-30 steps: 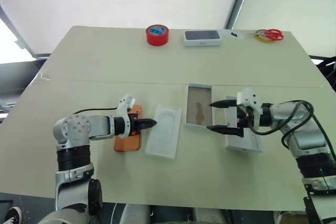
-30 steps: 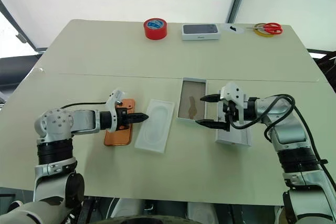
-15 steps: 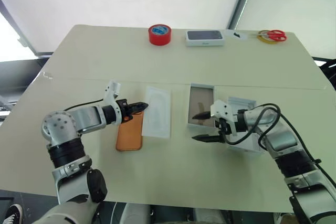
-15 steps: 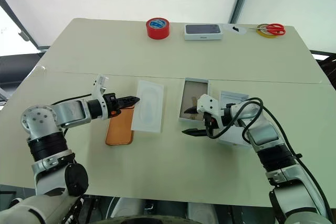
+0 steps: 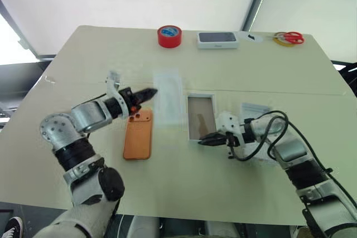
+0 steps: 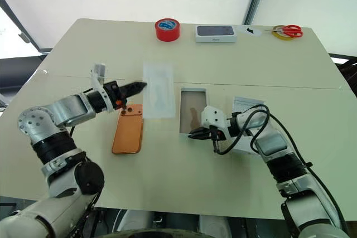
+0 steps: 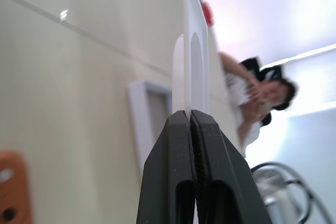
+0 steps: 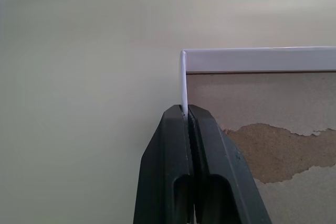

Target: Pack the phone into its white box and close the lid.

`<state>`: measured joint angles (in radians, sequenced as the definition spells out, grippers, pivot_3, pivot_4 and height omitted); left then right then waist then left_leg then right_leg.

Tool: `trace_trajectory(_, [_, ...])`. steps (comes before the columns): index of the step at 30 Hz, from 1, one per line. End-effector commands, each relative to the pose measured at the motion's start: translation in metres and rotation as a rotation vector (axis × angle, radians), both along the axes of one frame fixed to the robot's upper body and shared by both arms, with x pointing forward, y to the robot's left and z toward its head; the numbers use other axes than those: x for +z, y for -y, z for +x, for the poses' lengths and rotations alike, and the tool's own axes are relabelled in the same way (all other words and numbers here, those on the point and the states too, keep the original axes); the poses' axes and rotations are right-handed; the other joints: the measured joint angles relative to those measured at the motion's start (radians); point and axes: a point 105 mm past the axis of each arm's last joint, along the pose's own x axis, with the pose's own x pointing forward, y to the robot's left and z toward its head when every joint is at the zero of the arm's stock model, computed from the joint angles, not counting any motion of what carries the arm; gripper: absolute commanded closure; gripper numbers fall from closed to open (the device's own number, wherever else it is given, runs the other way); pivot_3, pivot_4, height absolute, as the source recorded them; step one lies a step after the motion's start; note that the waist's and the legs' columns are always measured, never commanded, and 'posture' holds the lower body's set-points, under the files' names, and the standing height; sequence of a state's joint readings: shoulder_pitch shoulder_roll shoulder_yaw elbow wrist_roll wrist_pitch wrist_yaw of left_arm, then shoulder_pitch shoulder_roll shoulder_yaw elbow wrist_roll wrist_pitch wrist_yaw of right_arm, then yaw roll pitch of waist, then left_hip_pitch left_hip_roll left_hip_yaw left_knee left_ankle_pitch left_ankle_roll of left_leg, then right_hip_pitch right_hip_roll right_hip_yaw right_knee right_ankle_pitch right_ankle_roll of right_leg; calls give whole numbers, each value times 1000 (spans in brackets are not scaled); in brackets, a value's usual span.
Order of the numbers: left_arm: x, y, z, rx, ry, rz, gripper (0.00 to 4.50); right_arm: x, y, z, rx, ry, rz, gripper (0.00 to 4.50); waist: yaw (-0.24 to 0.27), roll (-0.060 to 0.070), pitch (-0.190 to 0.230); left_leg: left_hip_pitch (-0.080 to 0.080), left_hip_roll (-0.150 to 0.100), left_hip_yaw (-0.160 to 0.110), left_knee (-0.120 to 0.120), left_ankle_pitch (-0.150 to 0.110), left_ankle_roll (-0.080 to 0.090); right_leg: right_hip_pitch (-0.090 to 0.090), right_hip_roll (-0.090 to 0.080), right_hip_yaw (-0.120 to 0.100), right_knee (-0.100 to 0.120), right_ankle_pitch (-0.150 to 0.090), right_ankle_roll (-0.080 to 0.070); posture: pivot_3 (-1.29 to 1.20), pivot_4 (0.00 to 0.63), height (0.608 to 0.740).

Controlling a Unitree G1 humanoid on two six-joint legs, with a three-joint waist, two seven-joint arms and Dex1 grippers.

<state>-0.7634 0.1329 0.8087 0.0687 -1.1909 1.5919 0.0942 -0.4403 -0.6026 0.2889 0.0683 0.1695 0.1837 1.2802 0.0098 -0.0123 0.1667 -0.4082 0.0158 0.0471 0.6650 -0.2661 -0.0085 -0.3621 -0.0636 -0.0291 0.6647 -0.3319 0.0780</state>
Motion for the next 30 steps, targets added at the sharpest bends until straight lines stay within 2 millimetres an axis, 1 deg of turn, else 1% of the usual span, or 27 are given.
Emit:
trace_trajectory(1, [8,3,-3,-16,24,-27,4500,9,-9,-1,9,48,25,4485,-1,0,0,0,0,0,0,0,0,0,0,0,0,0,0,0,150,740])
trace_trajectory(3, [3,11,-5,-27,13,-25,4500,15,-16,-7,38,24,62,4485,1,0,0,0,0,0,0,0,0,0,0,0,0,0,0,0,150,740])
trace_trajectory(6, [-5,21,-8,-34,-3,-9,4500,21,-19,2,0,71,71,3609,0,-1,0,0,0,0,0,0,0,0,0,0,0,0,0,0,150,740])
trace_trajectory(7, [-5,23,-9,-41,-2,-15,4500,23,-18,5,-16,87,69,3127,0,-1,1,0,0,0,0,0,0,0,0,0,0,0,0,0,150,740])
trace_trajectory(8, [-6,25,-10,-43,-4,-11,4500,28,-15,6,-26,95,78,2712,1,-1,1,0,0,0,0,0,-1,0,0,0,0,0,0,0,150,740])
trace_trajectory(9, [-7,26,-10,-44,-6,-7,4500,32,-13,6,-32,99,85,2160,1,-1,1,0,0,0,0,0,-1,0,0,0,0,0,0,0,150,740])
trace_trajectory(10, [-7,28,-10,-51,-7,-10,4500,38,-8,6,-40,93,101,1721,1,-2,1,0,0,0,0,0,-1,0,0,0,0,0,0,0,150,740])
trace_trajectory(12, [-8,30,-9,-60,-11,-1,4500,50,4,9,-74,86,130,1721,3,-2,1,0,0,0,0,0,-1,0,0,0,0,0,0,0,150,740])
trace_trajectory(14, [-11,36,-7,-76,-26,17,4500,56,32,13,-127,103,79,1721,5,-2,1,0,0,0,0,0,-1,0,0,0,0,0,0,0,150,740])
trace_trajectory(17, [-16,41,-6,-94,-46,37,4500,61,60,19,-189,127,30,1721,3,-3,1,0,-1,0,0,0,0,0,0,0,-1,0,0,0,150,740])
trace_trajectory(18, [-20,44,-6,-105,-54,46,4500,63,67,22,-213,130,23,1721,2,-3,2,0,-1,0,0,0,0,0,0,0,-1,0,0,0,150,740])
trace_trajectory(20, [-34,52,-10,-142,-91,75,4500,63,82,28,-259,154,0,1721,-2,-3,2,0,0,0,-1,0,-1,0,0,0,-1,0,0,0,150,740])
trace_trajectory(22, [-44,56,-11,-145,-109,94,4500,64,87,32,-281,169,1,1721,-4,-3,2,0,0,0,-1,0,-1,0,1,0,-1,0,0,0,150,740])
trace_trajectory(25, [-52,63,-13,-150,-121,98,4500,67,82,33,-293,173,56,1721,-5,-3,2,0,0,0,-1,1,-1,0,1,0,-1,0,0,0,150,740])
trace_trajectory(30, [-60,60,-8,-98,-125,119,4500,60,81,30,-297,165,56,1721,3,-3,2,0,0,0,-1,1,-1,0,1,0,-1,0,0,0,150,740])
